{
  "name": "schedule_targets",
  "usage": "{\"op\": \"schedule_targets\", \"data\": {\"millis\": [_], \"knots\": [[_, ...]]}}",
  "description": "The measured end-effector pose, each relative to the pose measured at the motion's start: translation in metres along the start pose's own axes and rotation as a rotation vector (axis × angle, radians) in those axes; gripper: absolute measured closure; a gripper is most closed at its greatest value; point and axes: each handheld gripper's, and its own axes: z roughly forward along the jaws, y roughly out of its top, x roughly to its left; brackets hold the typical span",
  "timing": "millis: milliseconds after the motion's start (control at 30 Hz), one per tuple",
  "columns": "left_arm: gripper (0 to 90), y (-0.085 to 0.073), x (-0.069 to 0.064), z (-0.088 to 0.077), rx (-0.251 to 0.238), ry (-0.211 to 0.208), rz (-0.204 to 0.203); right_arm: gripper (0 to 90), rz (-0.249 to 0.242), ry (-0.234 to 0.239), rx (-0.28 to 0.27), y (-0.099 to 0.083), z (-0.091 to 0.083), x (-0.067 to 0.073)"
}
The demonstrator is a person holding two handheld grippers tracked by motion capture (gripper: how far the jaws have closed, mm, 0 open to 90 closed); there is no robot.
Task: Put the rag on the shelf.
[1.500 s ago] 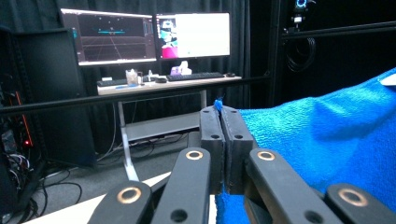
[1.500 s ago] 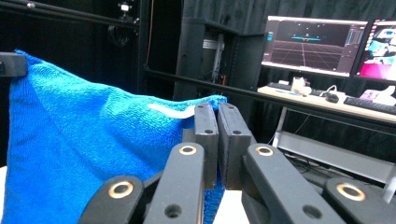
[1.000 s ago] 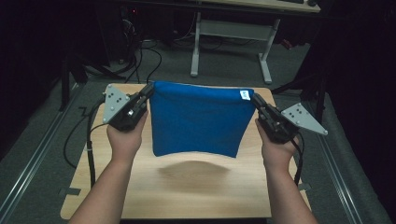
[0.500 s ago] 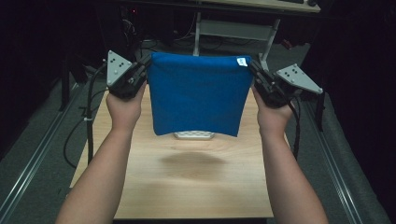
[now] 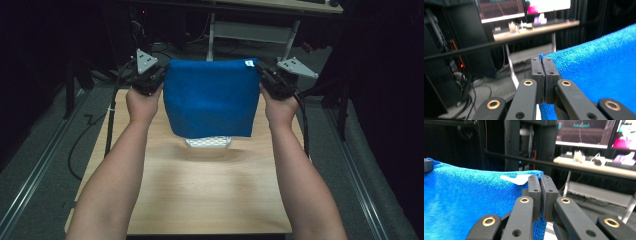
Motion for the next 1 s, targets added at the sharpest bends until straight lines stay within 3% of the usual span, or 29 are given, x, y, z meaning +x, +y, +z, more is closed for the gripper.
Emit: {"op": "schedule_targets", "data": {"millis": [267,533,633,800,1000], "knots": [[89.3,-0.044,0.003,0.025,0.126,-0.039,-0.067,88.1,0.006,0.01,0.128,-0.037,0.029,-0.006],[89.3,-0.09,-0.005,0.038,0.25,-0.098,-0.081,88.1,0.039,0.022,0.249,-0.085,0.039,-0.012],[89.4,-0.104,-0.007,0.038,0.259,-0.121,-0.112,88.0,0.06,0.035,0.269,-0.103,0.038,-0.011],[89.3,-0.126,-0.014,0.037,0.295,-0.15,-0.128,88.0,0.109,0.065,0.292,-0.135,0.034,-0.007],[89.3,-0.14,-0.025,0.031,0.297,-0.191,-0.15,87.9,0.116,0.091,0.315,-0.152,0.032,0.004]]}}
